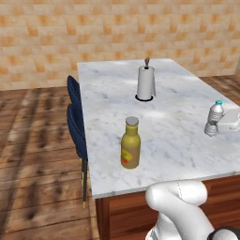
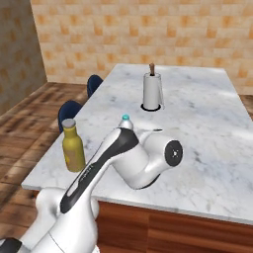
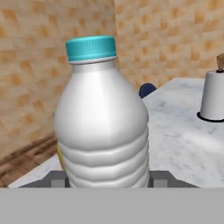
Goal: Move the drinks to the dining counter.
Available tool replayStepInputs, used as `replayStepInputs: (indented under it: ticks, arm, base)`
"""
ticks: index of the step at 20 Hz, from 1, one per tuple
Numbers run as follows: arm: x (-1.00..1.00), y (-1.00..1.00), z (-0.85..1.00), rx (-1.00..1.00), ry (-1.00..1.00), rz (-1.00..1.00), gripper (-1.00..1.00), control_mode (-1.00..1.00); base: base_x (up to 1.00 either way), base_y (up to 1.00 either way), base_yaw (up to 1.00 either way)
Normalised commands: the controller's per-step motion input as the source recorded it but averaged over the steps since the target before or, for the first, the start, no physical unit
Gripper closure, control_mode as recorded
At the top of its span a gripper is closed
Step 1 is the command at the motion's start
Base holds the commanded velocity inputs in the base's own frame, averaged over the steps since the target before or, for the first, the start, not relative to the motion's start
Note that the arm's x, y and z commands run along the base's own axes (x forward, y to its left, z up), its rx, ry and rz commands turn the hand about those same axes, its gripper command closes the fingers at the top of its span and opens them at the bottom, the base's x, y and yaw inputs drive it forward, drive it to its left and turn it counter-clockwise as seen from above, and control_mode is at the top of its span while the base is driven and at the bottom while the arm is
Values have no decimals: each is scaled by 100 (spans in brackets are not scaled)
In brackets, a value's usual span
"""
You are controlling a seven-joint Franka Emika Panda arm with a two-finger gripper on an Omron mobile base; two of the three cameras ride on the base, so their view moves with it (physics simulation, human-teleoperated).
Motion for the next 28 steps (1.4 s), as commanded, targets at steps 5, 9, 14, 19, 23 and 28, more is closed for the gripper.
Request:
replayStepInputs:
  ticks: [5, 9, 14, 19, 23, 28]
  arm:
    - [45, 8, -17, 0, 6, 3, 100, -100]
    - [43, 6, 0, -3, 19, -1, 100, -100]
    - [45, 11, -15, -2, 13, 0, 100, -100]
    - [32, 1, -32, 0, 6, 0, 100, -100]
    - [13, 3, -41, 0, -3, 0, 100, -100]
    - [10, 8, -37, 0, -11, 0, 100, -100]
  base:
    - [0, 0, 0]
    - [0, 0, 0]
    - [0, 0, 0]
    - [0, 0, 0]
    - [0, 0, 0]
    - [0, 0, 0]
